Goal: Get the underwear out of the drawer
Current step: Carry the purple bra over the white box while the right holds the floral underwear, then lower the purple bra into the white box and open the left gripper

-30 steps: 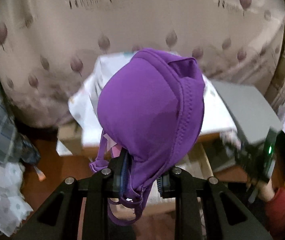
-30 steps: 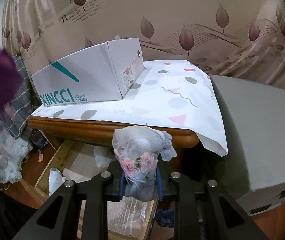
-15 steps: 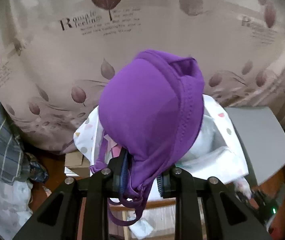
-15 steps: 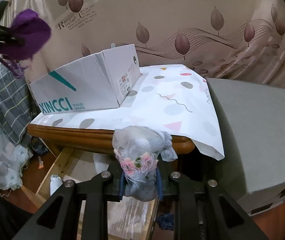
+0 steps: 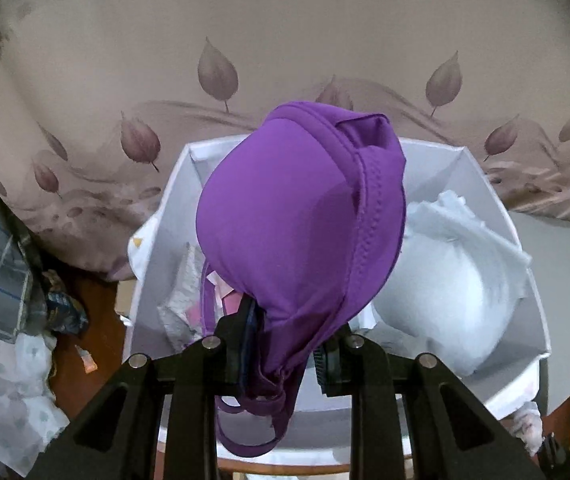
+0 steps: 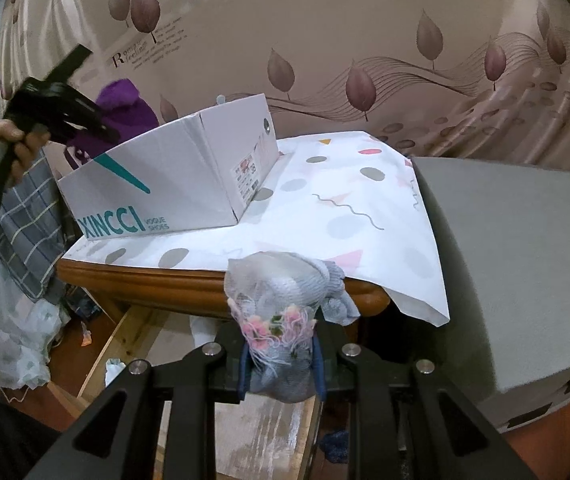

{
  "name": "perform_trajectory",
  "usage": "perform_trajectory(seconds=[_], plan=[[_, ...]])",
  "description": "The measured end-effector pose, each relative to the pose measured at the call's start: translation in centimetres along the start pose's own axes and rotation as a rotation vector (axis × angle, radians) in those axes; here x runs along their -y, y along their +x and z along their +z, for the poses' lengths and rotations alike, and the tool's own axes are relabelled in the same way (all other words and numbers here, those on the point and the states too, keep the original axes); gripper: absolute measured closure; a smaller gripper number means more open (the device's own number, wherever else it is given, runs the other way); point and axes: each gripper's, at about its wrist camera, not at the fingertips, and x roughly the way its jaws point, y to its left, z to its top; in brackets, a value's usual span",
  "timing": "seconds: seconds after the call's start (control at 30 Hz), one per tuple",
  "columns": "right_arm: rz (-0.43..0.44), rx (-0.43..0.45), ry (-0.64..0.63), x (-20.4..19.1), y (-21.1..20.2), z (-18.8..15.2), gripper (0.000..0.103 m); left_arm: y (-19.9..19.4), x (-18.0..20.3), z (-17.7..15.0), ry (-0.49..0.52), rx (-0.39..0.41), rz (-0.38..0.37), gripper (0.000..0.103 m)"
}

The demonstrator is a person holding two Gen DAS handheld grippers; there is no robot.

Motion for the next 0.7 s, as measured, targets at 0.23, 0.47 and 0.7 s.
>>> perform_trajectory(seconds=[0.23, 0.47, 0.7], plan=[[0.004, 0.002, 0.003, 0.0, 0.2, 0.2, 0.080, 2.3, 0.4, -1.1, 0.001, -0.038, 0.005, 0.078], [0.003, 0.003, 0.004, -0.1, 0.2, 0.1, 0.080, 2.4, 0.3, -1.4, -0.023, -0.046, 0.017, 0.065], [0.001, 0.009, 0.006, -0.2, 0.1, 0.1, 0.080, 1.5, 0.2, -1.9, -0.016, -0.029, 0.024, 0.056]])
